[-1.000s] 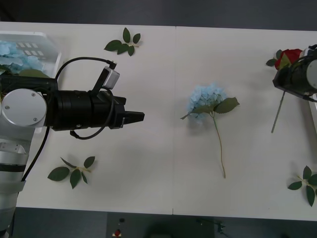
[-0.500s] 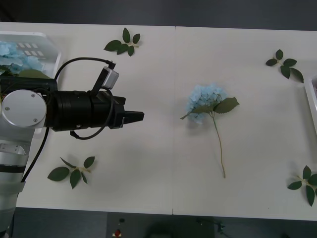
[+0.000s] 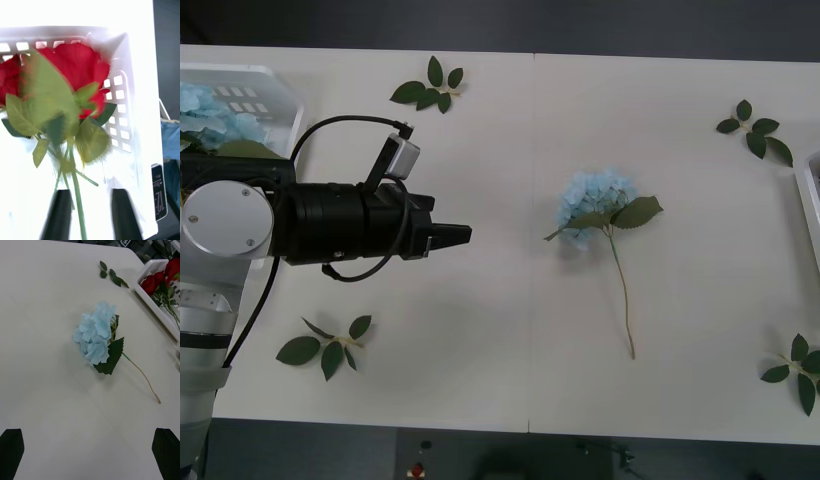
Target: Put the red flowers into the right box and the blue flowers into the left box
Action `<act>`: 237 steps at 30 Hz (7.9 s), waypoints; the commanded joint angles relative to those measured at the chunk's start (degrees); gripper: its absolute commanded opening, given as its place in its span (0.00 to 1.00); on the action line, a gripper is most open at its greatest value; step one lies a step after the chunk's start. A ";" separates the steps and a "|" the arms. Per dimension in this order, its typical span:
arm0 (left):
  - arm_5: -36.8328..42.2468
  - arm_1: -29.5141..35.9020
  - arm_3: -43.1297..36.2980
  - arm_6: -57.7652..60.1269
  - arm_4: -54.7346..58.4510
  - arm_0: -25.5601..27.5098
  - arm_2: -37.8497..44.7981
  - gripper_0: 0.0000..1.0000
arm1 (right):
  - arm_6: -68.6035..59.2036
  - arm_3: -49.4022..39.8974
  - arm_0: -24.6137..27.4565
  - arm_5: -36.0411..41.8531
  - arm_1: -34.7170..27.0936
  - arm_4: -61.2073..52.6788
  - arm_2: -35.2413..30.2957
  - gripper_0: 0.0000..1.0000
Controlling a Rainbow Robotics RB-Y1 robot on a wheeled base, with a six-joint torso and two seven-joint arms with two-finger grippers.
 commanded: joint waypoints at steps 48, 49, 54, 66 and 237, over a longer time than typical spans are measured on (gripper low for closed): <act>-14.87 4.16 -0.87 -30.84 19.29 2.63 -7.00 1.00 | -38.32 -38.79 3.71 11.46 42.76 34.88 -0.09 1.00; -14.87 4.25 -0.87 -30.84 19.20 2.72 -7.00 1.00 | -38.59 -38.62 3.62 11.55 43.20 35.23 0.00 1.00; -15.04 4.52 -0.69 -30.84 19.29 2.98 -7.00 1.00 | -39.03 -34.49 0.63 11.46 46.02 39.36 3.51 1.00; -15.04 4.52 -0.69 -30.84 19.37 2.98 -7.00 1.00 | -39.55 -20.51 -5.17 7.15 53.22 42.79 6.50 0.00; -22.25 44.42 -8.25 -11.85 52.51 16.61 3.02 1.00 | 63.81 -65.07 5.73 -22.20 2.07 -70.07 -4.04 1.00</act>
